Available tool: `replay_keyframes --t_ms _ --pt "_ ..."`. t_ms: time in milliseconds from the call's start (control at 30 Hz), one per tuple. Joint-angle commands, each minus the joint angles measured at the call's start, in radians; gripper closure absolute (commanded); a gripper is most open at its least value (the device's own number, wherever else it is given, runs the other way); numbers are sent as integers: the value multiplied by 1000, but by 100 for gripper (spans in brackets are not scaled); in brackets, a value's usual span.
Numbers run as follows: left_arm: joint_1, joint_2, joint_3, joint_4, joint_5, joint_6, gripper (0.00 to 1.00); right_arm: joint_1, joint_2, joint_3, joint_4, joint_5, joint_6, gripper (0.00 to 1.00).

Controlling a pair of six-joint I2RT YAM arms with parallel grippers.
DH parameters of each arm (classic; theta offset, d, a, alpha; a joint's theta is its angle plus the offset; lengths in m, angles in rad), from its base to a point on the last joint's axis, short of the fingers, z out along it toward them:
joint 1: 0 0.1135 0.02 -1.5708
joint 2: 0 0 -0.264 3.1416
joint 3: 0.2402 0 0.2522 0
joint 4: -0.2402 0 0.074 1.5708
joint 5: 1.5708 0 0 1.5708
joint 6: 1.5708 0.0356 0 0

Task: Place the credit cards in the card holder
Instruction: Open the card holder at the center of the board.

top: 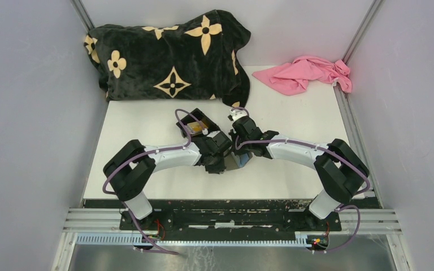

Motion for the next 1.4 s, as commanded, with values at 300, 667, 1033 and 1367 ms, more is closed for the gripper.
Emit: replay_keyframes --t_ms 300,667,1033,1367 --pt "-4 -106 54 -148 -109 -91 73 23 12 10 -13 -25 20 99" --pt "-4 -53 191 -83 -136 -84 74 31 25 9 -7 -28 26 99" --pt "-5 -4 230 -38 -170 -88 74 32 22 19 -19 -29 21 99" --pt "-4 69 227 -58 -202 -77 76 33 18 33 -38 -24 20 99"
